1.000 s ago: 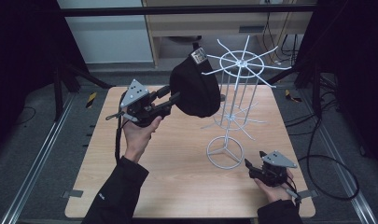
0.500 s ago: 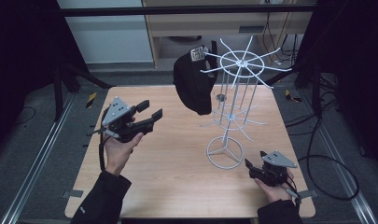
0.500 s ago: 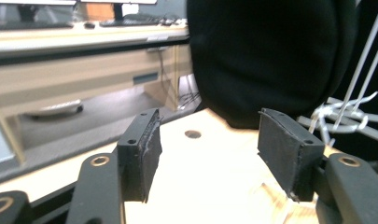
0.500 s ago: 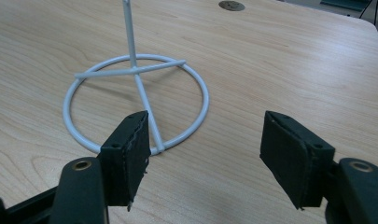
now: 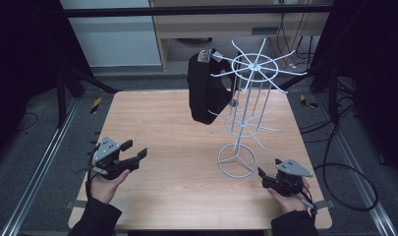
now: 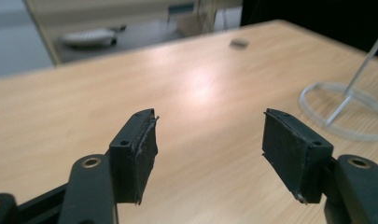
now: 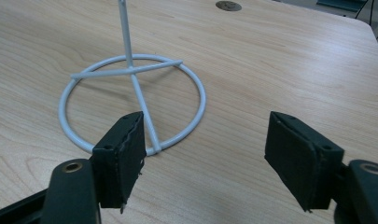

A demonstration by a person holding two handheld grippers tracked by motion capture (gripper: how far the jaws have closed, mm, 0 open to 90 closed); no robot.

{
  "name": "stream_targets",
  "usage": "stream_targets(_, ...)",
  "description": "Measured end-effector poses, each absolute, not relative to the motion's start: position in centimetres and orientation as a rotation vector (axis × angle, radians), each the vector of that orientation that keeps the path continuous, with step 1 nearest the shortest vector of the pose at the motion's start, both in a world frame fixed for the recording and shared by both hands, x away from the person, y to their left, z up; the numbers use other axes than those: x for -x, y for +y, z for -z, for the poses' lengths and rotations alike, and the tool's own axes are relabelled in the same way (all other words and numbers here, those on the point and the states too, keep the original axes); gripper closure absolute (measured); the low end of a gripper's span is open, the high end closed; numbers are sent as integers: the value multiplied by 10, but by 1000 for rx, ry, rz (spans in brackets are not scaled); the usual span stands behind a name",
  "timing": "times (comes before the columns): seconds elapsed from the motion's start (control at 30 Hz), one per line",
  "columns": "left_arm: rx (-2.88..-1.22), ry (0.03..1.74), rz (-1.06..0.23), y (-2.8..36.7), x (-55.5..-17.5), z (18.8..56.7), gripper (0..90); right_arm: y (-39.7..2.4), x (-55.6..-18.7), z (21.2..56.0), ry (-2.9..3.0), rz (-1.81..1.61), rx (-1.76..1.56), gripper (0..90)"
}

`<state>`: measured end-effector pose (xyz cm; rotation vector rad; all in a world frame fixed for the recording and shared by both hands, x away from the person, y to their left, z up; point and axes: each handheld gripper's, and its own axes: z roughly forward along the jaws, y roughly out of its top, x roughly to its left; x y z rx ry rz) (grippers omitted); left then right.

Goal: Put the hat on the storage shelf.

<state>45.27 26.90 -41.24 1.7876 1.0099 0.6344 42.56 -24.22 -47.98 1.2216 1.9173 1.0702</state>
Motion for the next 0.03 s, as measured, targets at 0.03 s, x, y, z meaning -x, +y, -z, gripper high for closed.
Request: stream_targets(0.03, -1800, 1034, -631, 273, -452, 420, 344, -242, -426, 480, 1915, -1068, -1219, 276)
